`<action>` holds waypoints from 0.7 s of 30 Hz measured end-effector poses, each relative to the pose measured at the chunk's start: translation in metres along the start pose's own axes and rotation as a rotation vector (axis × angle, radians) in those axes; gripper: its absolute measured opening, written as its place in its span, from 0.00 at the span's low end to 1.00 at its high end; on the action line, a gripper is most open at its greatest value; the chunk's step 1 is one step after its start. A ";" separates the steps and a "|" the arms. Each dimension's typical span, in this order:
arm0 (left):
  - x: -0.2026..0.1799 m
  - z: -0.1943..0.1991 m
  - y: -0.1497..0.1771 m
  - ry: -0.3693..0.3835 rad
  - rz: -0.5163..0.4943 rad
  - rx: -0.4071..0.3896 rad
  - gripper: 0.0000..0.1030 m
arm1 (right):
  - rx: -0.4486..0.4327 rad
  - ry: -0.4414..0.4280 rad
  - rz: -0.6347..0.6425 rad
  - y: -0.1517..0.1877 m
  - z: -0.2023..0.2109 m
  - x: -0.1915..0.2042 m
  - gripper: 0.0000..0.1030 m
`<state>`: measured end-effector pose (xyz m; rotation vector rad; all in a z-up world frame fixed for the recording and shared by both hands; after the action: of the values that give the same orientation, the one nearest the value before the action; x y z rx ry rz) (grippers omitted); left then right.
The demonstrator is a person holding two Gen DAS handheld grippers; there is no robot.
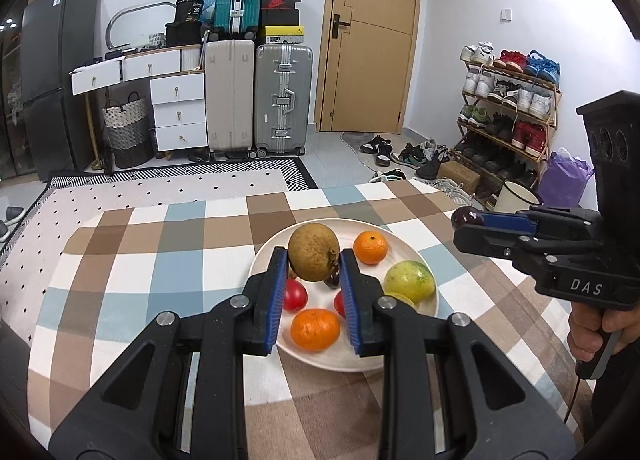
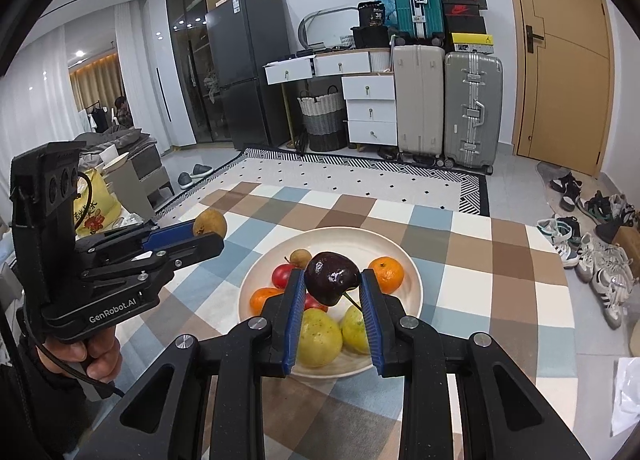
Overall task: Organize fruits
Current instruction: 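Carry the brown fruit over the plate while the right tool carries the cherry there, then open the left tool onto the plate while the right tool releases the cherry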
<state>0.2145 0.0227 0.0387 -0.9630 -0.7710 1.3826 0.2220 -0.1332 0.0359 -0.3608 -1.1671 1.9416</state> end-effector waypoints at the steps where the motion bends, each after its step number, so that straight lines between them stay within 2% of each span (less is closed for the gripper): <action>1: 0.000 -0.004 0.000 -0.001 0.000 0.002 0.23 | 0.003 -0.003 -0.002 0.000 -0.003 -0.002 0.27; 12: 0.013 -0.049 0.001 -0.003 0.004 0.029 0.23 | 0.017 -0.011 -0.045 -0.007 -0.030 -0.017 0.27; 21: 0.019 -0.074 0.021 0.006 -0.009 0.076 0.23 | 0.083 -0.002 -0.054 0.011 -0.064 -0.023 0.27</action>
<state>0.2733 0.0331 -0.0139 -0.9028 -0.7121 1.3914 0.2691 -0.1151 -0.0106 -0.2803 -1.0828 1.9370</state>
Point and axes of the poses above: each gripper's, at about its wrist camera, not at the fingertips, and z roughly against the way its jaws point, x to its left, y to its underside, the point moved 3 cm from there along -z, roughly the way its jaws point, and after that the axes turned 6 degrees about -x, right-handed, at the moved point
